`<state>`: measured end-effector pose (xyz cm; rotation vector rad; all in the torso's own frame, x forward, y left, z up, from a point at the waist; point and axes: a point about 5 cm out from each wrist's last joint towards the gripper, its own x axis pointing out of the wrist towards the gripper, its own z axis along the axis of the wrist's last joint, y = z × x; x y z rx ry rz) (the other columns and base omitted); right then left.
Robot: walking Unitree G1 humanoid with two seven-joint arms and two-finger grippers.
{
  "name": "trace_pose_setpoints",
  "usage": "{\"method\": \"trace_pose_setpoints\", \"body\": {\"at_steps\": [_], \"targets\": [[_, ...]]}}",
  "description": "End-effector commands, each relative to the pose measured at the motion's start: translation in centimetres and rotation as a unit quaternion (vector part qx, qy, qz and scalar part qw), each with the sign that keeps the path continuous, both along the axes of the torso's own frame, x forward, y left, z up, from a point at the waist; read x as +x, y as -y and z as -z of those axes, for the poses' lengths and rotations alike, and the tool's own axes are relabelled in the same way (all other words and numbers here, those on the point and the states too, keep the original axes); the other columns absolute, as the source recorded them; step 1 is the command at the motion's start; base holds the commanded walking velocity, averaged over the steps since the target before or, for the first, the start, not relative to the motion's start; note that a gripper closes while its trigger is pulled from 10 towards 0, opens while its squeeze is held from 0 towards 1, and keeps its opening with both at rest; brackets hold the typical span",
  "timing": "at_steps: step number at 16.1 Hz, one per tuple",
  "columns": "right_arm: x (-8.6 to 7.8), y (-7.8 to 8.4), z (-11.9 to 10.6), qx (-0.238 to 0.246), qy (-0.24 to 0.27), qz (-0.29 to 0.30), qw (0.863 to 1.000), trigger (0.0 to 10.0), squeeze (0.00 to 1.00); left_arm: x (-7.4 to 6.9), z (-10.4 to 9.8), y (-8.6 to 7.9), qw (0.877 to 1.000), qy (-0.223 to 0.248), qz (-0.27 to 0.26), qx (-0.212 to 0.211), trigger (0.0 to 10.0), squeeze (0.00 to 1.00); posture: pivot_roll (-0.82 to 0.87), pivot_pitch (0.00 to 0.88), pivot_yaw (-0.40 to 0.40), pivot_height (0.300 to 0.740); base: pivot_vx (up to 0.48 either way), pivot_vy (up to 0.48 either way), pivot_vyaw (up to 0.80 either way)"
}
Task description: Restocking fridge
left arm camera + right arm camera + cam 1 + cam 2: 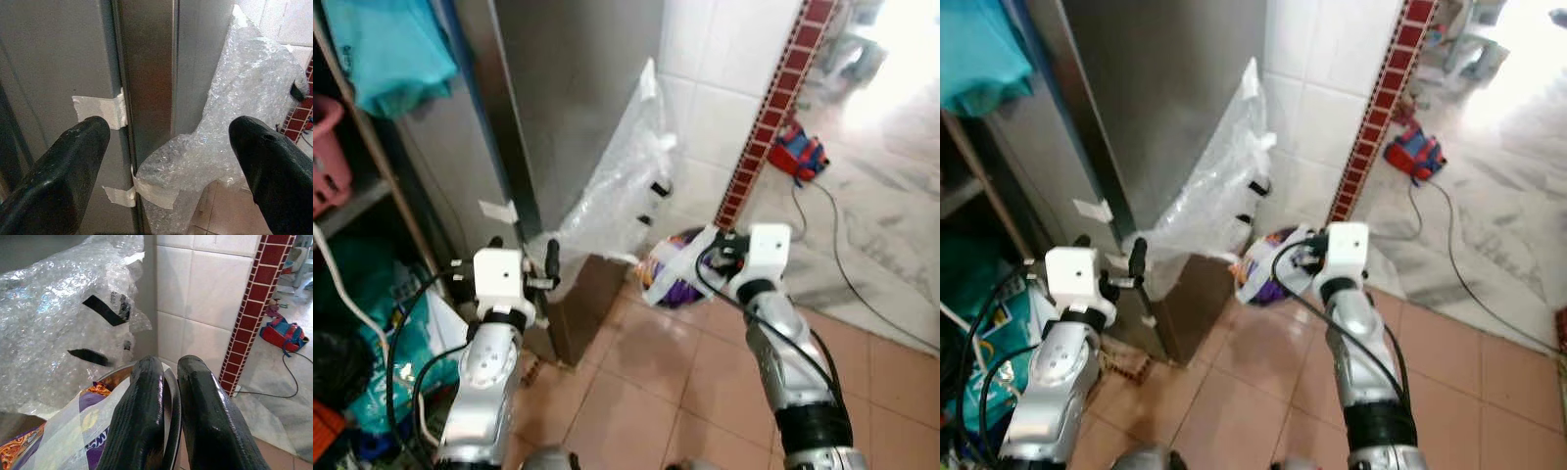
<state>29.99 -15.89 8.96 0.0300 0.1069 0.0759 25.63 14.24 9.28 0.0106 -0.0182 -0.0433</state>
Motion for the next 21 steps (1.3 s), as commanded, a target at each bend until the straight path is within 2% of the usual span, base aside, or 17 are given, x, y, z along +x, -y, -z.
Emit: {"method": "trace_pose_setpoints", "body": {"at_steps": [1,3,8,11,15,21], "targets": [[0.1,0.6,-0.8,-0.006,0.018,0.007,1.0,10.0,0.0,0.0,-0.2,0.4,1.0,0.002,0.005,0.0,10.0,0.0,0.08,0.002,-0.022,0.74,0.0,0.0,0.0],[0.2,0.5,-1.0,-0.007,0.02,0.005,1.0,10.0,0.0,0.0,-0.4,0.4,1.0,0.008,0.01,-0.001,10.0,0.0,0.1,0.021,-0.028,0.74,0.0,0.0,0.0],[0.8,-0.4,-1.9,-0.009,0.031,-0.002,0.999,10.0,0.0,0.4,-1.2,-0.8,1.0,0.017,0.01,0.021,10.0,0.0,0.11,0.042,-0.025,0.74,0.0,0.413,0.0],[0.8,-0.7,-1.9,-0.01,0.032,-0.007,0.999,10.0,0.0,0.5,-1.3,-0.8,0.999,0.02,0.016,0.021,10.0,0.0,0.12,0.035,-0.029,0.74,0.0,0.0,0.0],[0.5,-0.5,-1.7,-0.014,0.034,-0.002,0.999,10.0,0.0,-0.3,-0.8,-0.4,0.999,0.017,0.035,0.016,10.0,0.0,0.11,0.015,-0.022,0.74,0.062,0.0,0.0],[0.8,-0.1,-2.0,-0.02,0.036,0.001,0.999,10.0,0.0,0.3,-1.1,-0.3,0.999,0.023,0.025,0.009,10.0,0.0,0.1,0.023,-0.028,0.74,0.219,0.0,0.0]]}}
